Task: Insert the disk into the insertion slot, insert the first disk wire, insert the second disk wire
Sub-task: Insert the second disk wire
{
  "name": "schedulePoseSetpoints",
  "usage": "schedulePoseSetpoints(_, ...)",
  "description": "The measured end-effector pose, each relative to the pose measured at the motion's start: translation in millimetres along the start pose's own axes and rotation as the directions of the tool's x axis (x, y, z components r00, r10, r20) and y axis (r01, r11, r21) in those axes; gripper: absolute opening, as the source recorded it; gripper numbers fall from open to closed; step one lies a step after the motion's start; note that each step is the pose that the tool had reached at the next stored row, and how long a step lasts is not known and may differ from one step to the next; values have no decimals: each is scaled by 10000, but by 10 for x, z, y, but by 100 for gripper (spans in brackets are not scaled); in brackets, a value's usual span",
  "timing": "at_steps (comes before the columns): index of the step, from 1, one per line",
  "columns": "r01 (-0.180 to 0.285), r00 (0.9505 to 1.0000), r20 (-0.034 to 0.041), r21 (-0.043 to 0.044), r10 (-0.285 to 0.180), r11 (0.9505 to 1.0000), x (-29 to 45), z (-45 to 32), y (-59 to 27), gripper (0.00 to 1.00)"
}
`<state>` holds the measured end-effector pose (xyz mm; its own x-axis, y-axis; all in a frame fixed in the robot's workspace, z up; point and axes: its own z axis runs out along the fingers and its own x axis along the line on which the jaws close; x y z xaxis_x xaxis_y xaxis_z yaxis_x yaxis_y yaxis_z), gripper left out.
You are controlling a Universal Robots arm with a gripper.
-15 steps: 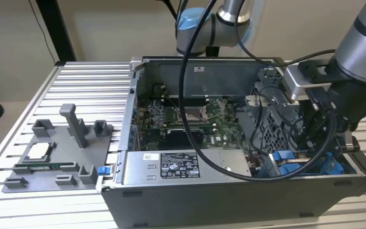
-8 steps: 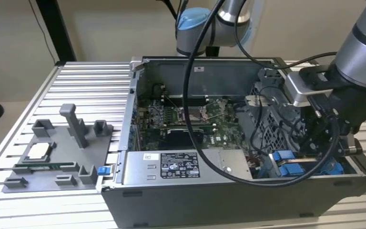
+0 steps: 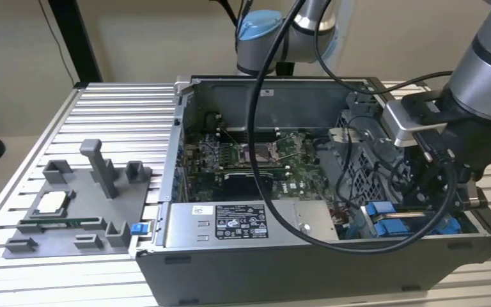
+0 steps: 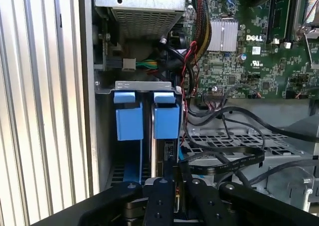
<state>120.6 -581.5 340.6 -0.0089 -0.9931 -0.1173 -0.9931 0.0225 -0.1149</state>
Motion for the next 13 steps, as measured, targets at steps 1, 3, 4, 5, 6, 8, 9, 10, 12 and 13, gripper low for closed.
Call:
schedulePoseSetpoints(1, 0, 10000, -1, 0, 0, 10000, 0, 0, 0, 0)
schedulePoseSetpoints(3, -1, 10000, 0, -1, 1, 10000, 3, 0, 0, 0)
schedulePoseSetpoints(4, -2, 10000, 0, -3, 2, 10000, 3, 0, -1, 0)
schedulePoseSetpoints(5, -1, 10000, -1, -4, 1, 10000, 4, 0, -2, 0)
schedulePoseSetpoints(6, 0, 10000, -1, -4, 0, 10000, 4, 0, -3, 0)
schedulePoseSetpoints(8, -1, 10000, -3, -4, 1, 10000, 5, -1, -3, 0)
schedulePoseSetpoints(9, 0, 10000, -8, -4, 0, 10000, 5, -1, -3, 0)
schedulePoseSetpoints(10, 0, 10000, -10, -4, 0, 10000, 5, -1, -3, 0)
schedulePoseSetpoints(12, 1, 10000, -13, -5, -1, 10000, 5, 2, -3, 0)
schedulePoseSetpoints(13, 1, 10000, -13, -4, -1, 10000, 6, 8, -2, 0)
